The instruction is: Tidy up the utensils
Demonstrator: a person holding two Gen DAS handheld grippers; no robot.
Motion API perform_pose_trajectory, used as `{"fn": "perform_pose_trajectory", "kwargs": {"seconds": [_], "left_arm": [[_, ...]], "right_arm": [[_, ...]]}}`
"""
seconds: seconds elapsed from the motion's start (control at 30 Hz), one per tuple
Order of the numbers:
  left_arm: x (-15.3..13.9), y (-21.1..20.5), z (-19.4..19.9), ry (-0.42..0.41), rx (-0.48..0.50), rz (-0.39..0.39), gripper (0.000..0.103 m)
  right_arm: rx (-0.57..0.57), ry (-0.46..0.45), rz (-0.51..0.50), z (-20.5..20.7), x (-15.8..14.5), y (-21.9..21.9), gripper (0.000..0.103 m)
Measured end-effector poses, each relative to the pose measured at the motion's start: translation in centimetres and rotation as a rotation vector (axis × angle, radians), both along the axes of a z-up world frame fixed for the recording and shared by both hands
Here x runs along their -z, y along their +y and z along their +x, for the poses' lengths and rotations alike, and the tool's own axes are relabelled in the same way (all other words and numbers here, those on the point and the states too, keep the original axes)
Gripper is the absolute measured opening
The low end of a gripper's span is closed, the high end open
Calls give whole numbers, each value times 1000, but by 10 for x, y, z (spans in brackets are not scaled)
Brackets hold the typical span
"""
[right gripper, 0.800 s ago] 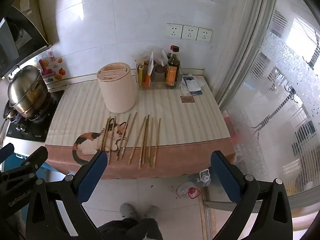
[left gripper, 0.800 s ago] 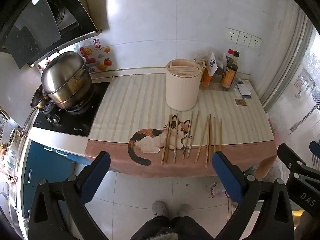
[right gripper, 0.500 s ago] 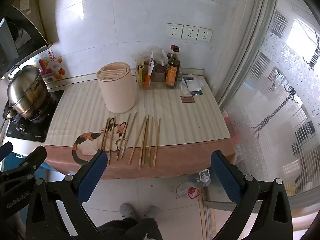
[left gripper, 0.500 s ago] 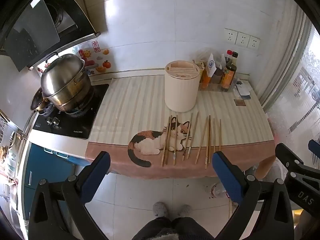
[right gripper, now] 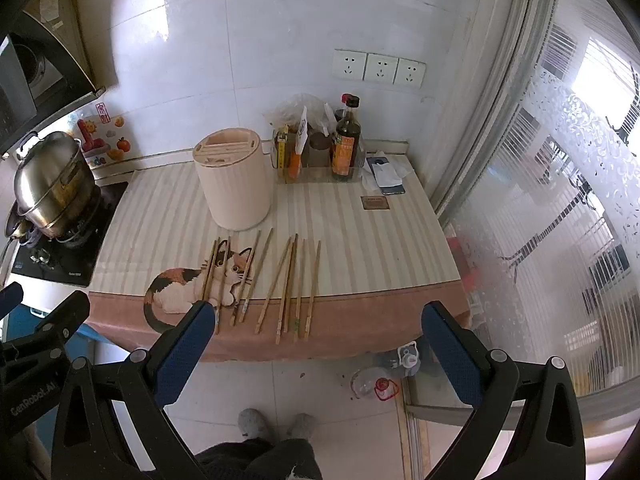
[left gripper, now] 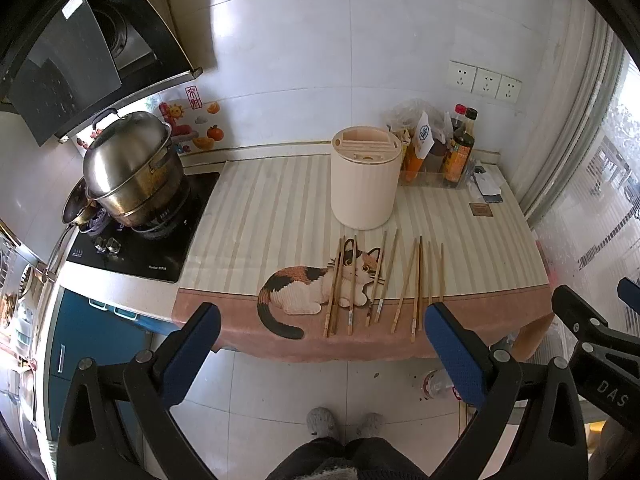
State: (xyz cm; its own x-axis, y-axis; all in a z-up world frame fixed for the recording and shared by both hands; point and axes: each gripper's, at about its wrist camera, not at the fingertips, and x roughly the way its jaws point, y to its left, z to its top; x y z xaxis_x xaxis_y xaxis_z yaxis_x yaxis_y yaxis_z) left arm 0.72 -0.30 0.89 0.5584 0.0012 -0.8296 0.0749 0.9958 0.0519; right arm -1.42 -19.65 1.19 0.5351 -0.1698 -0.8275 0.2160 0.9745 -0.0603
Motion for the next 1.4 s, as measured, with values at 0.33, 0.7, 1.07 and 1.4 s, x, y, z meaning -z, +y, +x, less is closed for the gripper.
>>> {"fn": "perform_pose_trajectory", "kwargs": {"seconds": [0.33, 0.7, 1.07, 1.4], "left_arm": [[-1, 1, 1, -2, 0, -3, 103], [-4, -1, 2, -9, 2, -9, 103], [-9, -2, -6, -35, 2, -13, 103], [-10, -2, -7, -39, 0, -12, 103]], "right_arm": [[-2, -8, 3, 1, -2, -1, 103], [0, -17, 1, 0, -4, -1, 103], [1, -43, 1, -6, -13, 0, 103], [-7, -47, 1, -8, -15, 2, 103]]}}
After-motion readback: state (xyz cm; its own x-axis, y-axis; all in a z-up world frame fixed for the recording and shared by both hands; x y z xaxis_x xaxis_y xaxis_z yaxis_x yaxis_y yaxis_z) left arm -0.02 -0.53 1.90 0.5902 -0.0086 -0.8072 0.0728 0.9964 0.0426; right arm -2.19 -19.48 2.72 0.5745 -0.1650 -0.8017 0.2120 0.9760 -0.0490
